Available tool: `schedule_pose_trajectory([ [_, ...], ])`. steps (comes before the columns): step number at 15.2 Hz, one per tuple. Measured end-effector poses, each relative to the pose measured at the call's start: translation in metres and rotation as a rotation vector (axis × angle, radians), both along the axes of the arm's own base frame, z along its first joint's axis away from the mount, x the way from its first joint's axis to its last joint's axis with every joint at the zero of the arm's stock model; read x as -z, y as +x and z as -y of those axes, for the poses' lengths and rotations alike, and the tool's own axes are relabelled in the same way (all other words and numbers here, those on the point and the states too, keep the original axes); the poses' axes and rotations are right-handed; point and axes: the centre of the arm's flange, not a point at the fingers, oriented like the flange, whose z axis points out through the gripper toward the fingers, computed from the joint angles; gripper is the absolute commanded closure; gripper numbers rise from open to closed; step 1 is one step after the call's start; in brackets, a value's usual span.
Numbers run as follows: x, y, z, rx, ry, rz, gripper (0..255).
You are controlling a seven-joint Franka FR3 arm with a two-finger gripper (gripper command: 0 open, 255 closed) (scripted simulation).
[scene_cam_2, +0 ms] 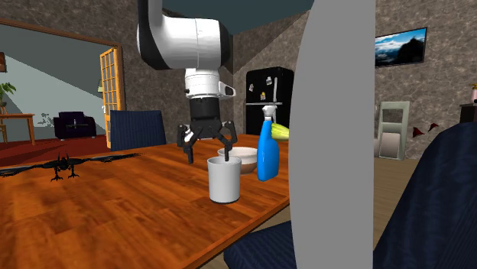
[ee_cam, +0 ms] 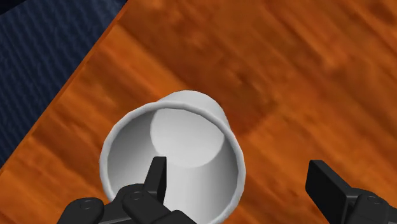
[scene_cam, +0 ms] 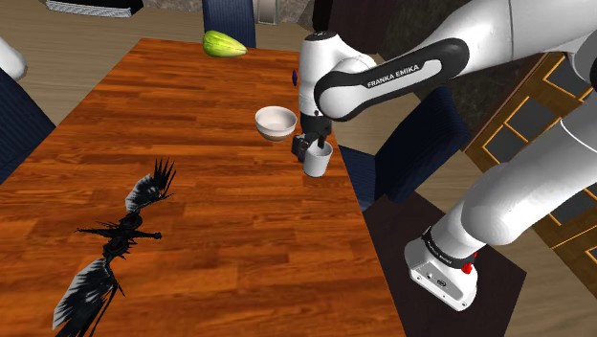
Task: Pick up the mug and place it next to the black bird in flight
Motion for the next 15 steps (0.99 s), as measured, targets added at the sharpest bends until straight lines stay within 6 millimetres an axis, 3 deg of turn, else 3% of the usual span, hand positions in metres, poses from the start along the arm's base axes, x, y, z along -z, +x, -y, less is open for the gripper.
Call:
schedule_pose_trajectory([
  [4,0.021,-0.001,0.002,0.000,0.000,0.000,0],
  [10,0.025,-0.001,0.002,0.000,0.000,0.000,0],
  [11,0.025,-0.001,0.002,0.000,0.000,0.000,255],
  [15,0.024,-0.001,0.002,0.000,0.000,0.001,255],
])
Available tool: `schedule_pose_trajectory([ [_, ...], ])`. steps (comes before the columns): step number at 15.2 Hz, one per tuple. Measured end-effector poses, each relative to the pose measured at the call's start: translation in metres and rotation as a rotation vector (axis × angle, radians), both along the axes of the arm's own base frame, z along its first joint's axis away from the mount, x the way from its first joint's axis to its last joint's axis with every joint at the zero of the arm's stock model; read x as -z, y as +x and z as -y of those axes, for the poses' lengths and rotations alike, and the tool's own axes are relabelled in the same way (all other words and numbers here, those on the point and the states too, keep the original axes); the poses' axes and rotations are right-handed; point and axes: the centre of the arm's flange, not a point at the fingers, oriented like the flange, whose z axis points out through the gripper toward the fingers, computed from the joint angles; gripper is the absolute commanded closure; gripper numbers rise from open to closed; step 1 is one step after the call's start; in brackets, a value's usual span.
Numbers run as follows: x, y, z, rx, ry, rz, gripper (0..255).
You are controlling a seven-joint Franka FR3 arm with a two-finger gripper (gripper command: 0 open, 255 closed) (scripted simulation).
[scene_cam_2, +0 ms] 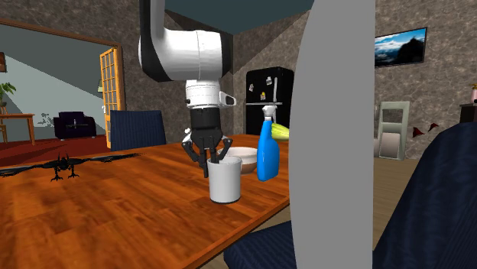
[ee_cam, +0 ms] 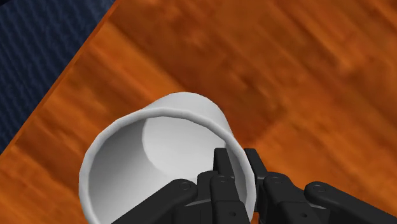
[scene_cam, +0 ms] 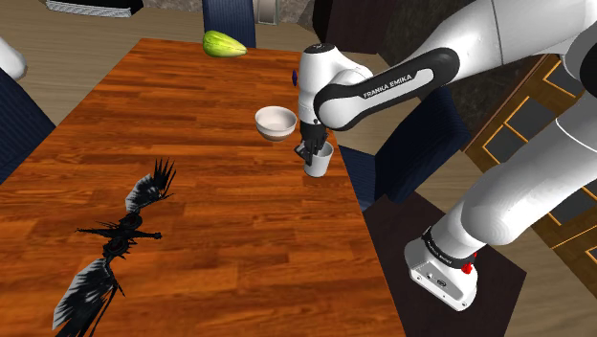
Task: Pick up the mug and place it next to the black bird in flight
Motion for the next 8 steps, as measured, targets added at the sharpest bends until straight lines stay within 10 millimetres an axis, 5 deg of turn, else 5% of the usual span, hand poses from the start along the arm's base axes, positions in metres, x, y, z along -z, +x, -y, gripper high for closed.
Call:
schedule_pose_trajectory([
  [8,-0.0059,0.0002,0.0005,0.000,0.000,0.000,255],
])
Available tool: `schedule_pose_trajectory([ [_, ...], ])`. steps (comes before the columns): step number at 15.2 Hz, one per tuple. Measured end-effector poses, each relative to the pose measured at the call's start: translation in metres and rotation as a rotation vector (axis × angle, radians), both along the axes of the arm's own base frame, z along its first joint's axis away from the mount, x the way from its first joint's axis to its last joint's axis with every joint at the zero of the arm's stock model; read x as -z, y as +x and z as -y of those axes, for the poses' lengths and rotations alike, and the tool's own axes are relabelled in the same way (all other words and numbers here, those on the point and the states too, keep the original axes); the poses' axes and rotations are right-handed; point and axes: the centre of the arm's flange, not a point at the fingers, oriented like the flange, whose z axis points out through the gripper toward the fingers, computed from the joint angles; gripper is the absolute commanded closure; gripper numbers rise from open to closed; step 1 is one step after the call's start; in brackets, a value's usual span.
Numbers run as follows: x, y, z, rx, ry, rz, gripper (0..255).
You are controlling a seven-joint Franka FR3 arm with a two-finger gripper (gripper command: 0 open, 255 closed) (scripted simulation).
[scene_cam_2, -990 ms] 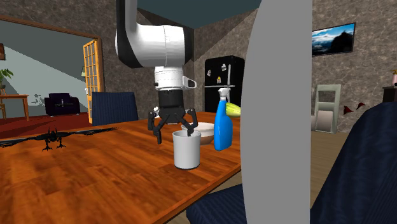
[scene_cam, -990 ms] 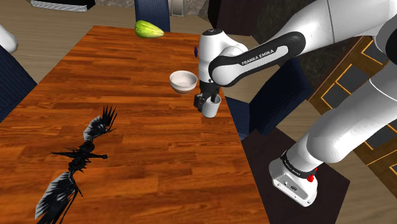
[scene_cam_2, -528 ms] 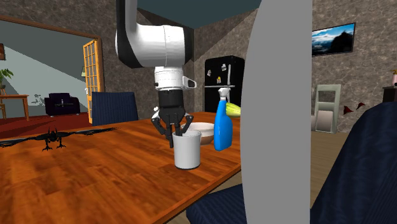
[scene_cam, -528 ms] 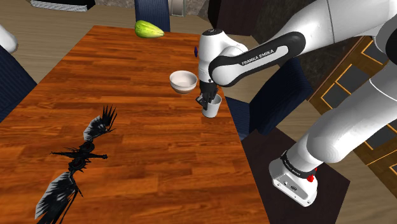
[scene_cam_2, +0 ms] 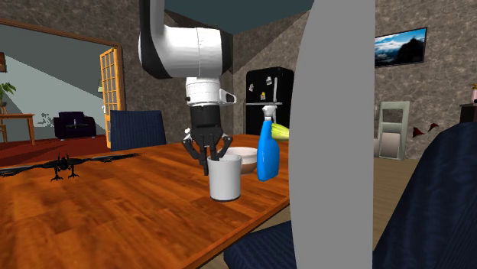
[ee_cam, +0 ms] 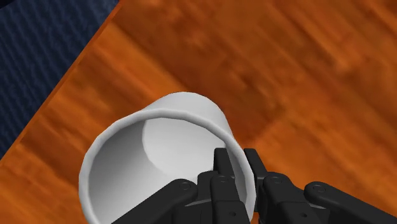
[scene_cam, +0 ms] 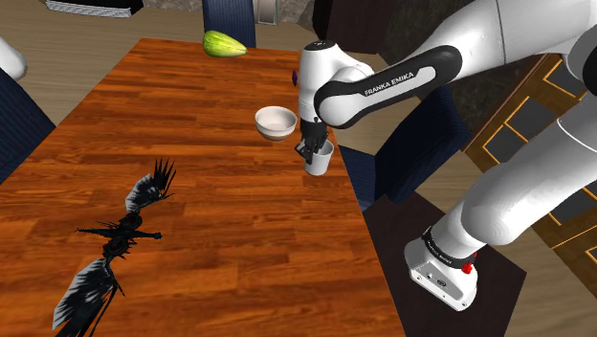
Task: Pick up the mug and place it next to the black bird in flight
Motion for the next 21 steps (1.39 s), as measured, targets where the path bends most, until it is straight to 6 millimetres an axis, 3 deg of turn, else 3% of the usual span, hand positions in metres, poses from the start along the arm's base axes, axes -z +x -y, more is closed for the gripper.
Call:
schedule_pose_trajectory([
  [21,-0.111,-0.001,-0.001,0.000,0.000,0.000,255],
])
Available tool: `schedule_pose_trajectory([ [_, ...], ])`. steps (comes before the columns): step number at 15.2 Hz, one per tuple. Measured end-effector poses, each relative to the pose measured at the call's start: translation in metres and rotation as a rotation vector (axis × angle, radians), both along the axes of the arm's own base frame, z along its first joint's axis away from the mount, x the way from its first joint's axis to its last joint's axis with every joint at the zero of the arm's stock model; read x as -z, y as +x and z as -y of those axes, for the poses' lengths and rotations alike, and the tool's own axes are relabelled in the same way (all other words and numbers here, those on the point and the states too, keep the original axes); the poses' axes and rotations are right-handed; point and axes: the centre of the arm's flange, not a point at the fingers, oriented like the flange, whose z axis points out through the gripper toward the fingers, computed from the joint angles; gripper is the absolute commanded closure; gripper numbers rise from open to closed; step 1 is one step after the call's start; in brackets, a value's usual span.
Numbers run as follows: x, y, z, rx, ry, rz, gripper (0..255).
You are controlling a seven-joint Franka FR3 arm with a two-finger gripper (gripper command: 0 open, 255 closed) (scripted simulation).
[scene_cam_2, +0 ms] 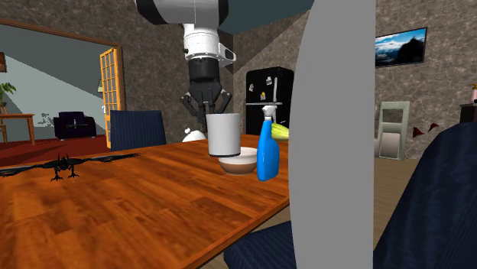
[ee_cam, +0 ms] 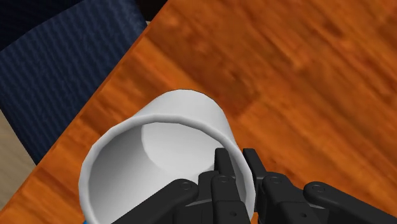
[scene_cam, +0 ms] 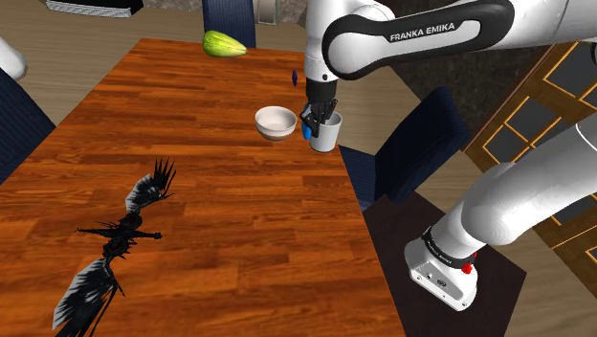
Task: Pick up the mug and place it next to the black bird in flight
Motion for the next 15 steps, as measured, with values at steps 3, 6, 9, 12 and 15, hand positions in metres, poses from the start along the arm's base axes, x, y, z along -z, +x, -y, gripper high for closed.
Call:
schedule_pose_trajectory([
  [3,-0.015,0.001,0.001,0.000,0.000,0.000,255],
  [6,-0.031,0.001,0.000,0.000,0.000,0.000,255],
  [9,-0.048,0.000,0.001,0.000,0.000,0.000,255],
  [12,-0.055,-0.007,-0.013,-0.001,0.000,0.000,255],
  [15,-0.056,-0.026,-0.048,-0.002,0.000,0.000,255],
])
